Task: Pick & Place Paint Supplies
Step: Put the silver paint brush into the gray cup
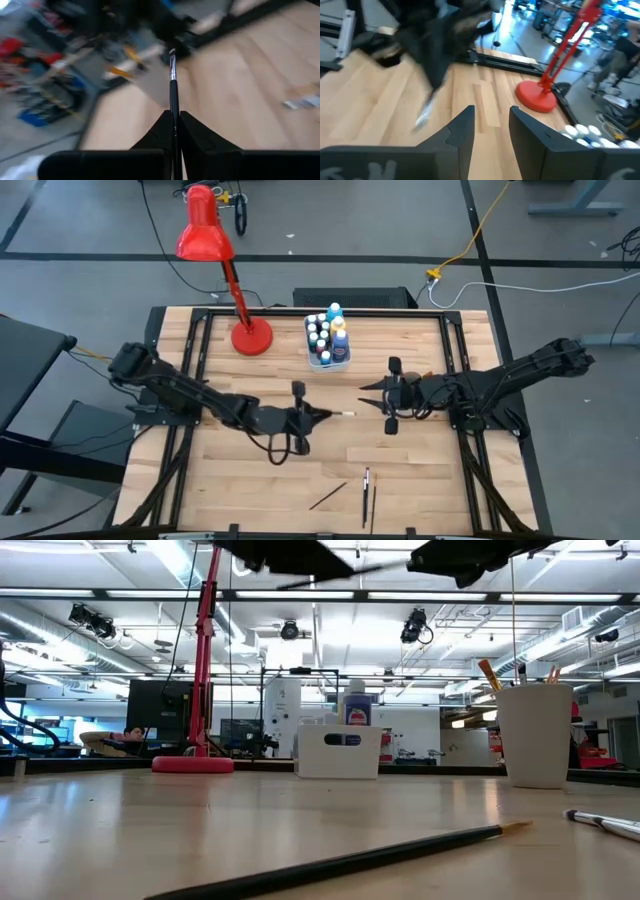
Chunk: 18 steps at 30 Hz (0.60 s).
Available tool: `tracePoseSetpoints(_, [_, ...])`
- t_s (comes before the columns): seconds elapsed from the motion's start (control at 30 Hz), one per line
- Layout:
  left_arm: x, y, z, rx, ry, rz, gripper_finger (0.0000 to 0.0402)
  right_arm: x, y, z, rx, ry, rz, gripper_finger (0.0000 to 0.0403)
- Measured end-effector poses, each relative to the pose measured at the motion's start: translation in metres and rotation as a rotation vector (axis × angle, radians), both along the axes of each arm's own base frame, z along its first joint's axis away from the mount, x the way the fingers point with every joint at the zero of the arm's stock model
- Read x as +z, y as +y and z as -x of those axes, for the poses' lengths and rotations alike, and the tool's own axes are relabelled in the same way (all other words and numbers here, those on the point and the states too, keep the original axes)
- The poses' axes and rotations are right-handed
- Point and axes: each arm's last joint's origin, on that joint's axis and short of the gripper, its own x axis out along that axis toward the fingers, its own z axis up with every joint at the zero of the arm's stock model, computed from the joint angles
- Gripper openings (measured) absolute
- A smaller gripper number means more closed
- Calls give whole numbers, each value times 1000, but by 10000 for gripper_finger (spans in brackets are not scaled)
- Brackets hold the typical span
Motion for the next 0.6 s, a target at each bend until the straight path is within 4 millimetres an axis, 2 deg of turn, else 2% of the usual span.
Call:
tracePoseSetpoints(0.17, [22,3,10,67,-72,-26,22,1,1,0,40,-6,-4,121])
tracePoseSetpoints(0.3, [26,3,11,93,-91,-62,18,-1,2,-4,48,-1,32,132])
tracePoseSetpoints(0.47, [31,3,10,87,-119,-92,22,-11,6,-17,60,5,84,163])
tracePoseSetpoints(0.6, [33,3,10,76,-141,-91,24,-8,9,-29,69,-101,140,190])
